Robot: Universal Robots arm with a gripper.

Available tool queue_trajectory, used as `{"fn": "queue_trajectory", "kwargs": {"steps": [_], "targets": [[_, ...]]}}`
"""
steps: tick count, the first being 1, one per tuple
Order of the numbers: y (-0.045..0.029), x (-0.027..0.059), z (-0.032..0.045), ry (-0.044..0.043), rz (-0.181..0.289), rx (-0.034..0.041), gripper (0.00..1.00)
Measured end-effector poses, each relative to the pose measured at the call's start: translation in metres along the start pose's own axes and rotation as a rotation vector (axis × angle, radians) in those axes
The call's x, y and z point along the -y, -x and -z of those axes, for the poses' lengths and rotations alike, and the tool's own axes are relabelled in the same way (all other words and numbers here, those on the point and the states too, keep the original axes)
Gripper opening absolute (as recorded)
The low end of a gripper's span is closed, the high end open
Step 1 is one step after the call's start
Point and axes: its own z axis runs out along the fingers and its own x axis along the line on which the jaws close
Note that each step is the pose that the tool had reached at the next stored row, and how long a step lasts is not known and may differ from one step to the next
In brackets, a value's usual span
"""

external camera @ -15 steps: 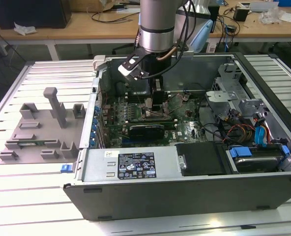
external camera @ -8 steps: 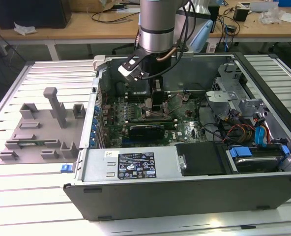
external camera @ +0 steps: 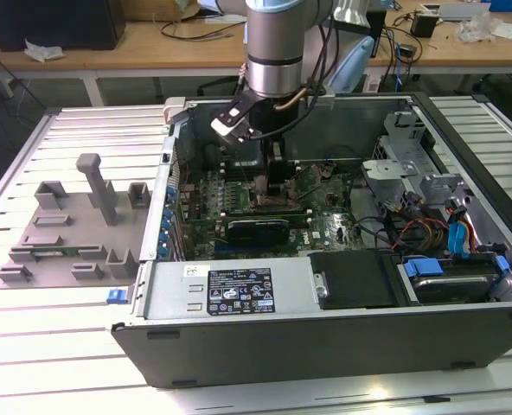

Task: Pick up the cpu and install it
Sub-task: 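Place the cpu into insertion slot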

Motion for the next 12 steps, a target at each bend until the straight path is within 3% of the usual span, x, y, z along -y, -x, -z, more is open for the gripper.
{"fn": "queue_trajectory", "kwargs": {"steps": [3,5,6,10,12], "targets": [[-0.0004,0.0000,-0.0043,0.0000,0.000,-0.0046,0.55],[0.0008,0.0000,-0.0061,0.0011,0.000,-0.0254,0.55],[0.0016,0.0000,-0.0068,0.0015,0.001,-0.0290,0.55],[0.0029,-0.0004,-0.0148,0.0019,0.002,-0.0415,0.55],[0.0029,-0.0004,-0.0152,0.0017,0.002,-0.0422,0.55]]}}
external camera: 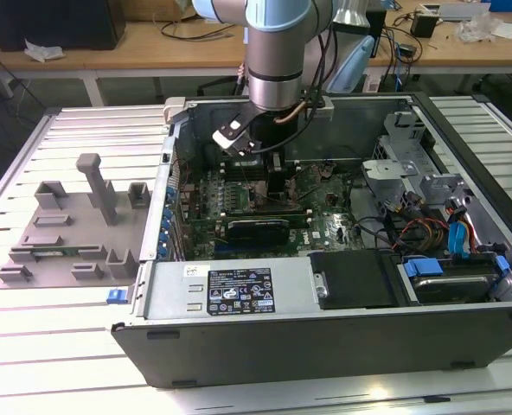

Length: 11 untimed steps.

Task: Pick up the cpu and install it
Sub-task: 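Place the cpu into insertion slot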

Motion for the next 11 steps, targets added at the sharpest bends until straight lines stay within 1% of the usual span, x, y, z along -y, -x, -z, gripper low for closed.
{"fn": "queue_trajectory", "kwargs": {"steps": [11], "targets": [[-0.0002,0.0000,-0.0025,0.0001,0.000,-0.0003,0.55]]}}
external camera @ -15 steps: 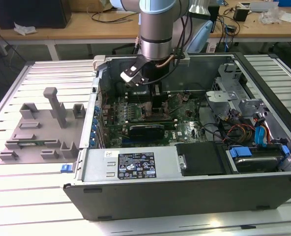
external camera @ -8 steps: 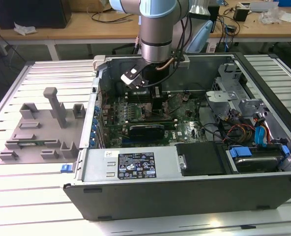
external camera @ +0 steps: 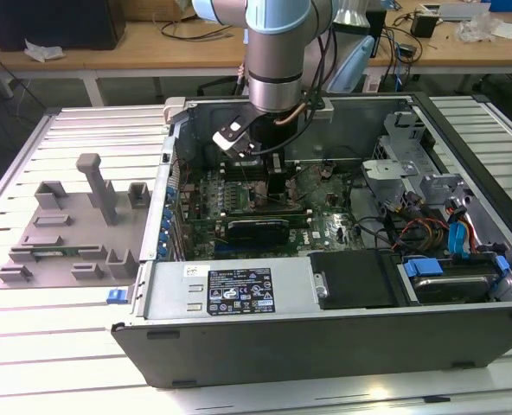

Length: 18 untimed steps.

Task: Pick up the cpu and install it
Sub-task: 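Place the cpu into insertion slot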

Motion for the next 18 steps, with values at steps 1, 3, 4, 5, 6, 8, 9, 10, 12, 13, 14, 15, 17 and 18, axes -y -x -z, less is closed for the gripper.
{"fn": "queue_trajectory", "kwargs": {"steps": [1,3,4,5,6,8,9,10,12,13,14,15,17,18], "targets": [[-0.0001,-0.0001,-0.0008,0.0003,0.000,-0.0005,0.55],[-0.0001,0.0000,-0.0010,0.0000,0.000,0.0000,0.55],[0.0000,0.0000,-0.0009,-0.0001,0.000,0.0001,0.55],[0.0000,0.0000,-0.0010,-0.0001,0.000,0.0000,0.55],[0.0000,0.0000,-0.0010,0.0000,0.000,0.0000,0.55],[-0.0001,0.0000,-0.0021,0.0000,0.000,0.0000,0.55],[-0.0001,0.0000,-0.0021,-0.0001,0.000,0.0000,0.55],[-0.0001,0.0000,-0.0022,0.0000,0.000,0.0000,0.55],[-0.0001,0.0000,-0.0022,0.0000,0.000,-0.0001,0.55],[-0.0001,0.0000,-0.0022,0.0000,0.000,0.0000,0.55],[-0.0001,0.0000,-0.0022,0.0000,0.000,0.0000,0.55],[-0.0001,0.0000,-0.0023,0.0000,0.000,-0.0001,0.55],[-0.0002,0.0000,-0.0028,0.0002,0.000,-0.0003,0.55],[-0.0002,0.0000,-0.0034,0.0001,0.000,-0.0002,0.55]]}}
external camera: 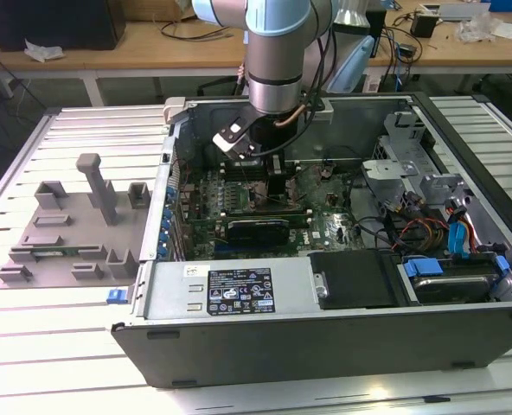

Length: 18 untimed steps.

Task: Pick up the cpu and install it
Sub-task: 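Place the cpu into insertion slot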

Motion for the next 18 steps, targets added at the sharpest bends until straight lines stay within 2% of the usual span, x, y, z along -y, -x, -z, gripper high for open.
{"fn": "queue_trajectory", "kwargs": {"steps": [18], "targets": [[-0.0020,-0.0007,-0.0061,-0.0009,-0.012,-0.0006,0.55]]}}
